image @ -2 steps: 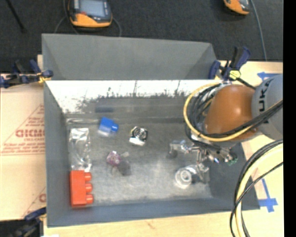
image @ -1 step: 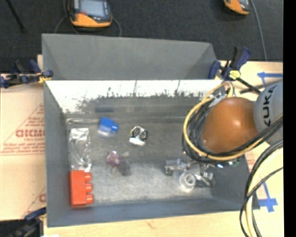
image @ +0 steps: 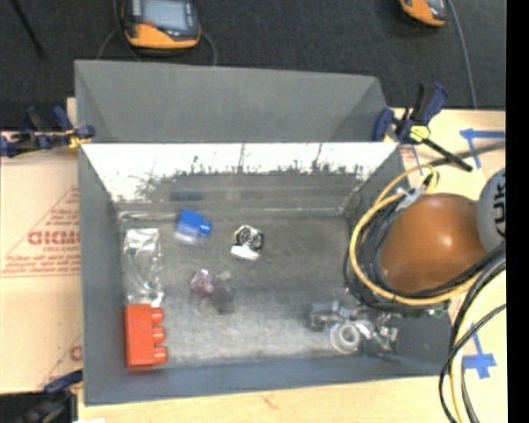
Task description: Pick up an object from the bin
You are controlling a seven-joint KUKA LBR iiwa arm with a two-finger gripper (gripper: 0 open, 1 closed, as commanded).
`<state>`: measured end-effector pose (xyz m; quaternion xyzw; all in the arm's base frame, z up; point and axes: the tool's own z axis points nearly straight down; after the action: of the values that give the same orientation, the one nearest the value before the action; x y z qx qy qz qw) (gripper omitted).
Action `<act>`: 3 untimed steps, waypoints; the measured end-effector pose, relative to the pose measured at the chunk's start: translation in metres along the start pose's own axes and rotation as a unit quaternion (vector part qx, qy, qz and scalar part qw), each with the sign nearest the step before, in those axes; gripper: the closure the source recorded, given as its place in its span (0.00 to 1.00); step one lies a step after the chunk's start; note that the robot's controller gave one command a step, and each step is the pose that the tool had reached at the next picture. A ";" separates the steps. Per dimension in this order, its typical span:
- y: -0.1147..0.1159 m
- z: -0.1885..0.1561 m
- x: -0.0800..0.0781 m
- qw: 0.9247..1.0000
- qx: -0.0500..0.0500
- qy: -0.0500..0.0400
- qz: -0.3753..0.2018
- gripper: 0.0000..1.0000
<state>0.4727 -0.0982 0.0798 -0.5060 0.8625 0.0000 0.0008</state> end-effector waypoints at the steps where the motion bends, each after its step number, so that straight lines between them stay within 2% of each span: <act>1: 0.000 0.000 -0.001 1.000 0.000 0.000 -0.002 1.00; 2: -0.044 -0.001 0.005 0.998 -0.002 -0.007 0.060 1.00; 3: -0.049 -0.115 0.029 0.996 0.005 -0.001 0.089 1.00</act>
Offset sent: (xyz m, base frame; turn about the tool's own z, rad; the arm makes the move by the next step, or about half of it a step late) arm 0.0000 0.0000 0.0000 0.0000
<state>0.5009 -0.1476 0.1945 -0.4270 0.9042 -0.0035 0.0037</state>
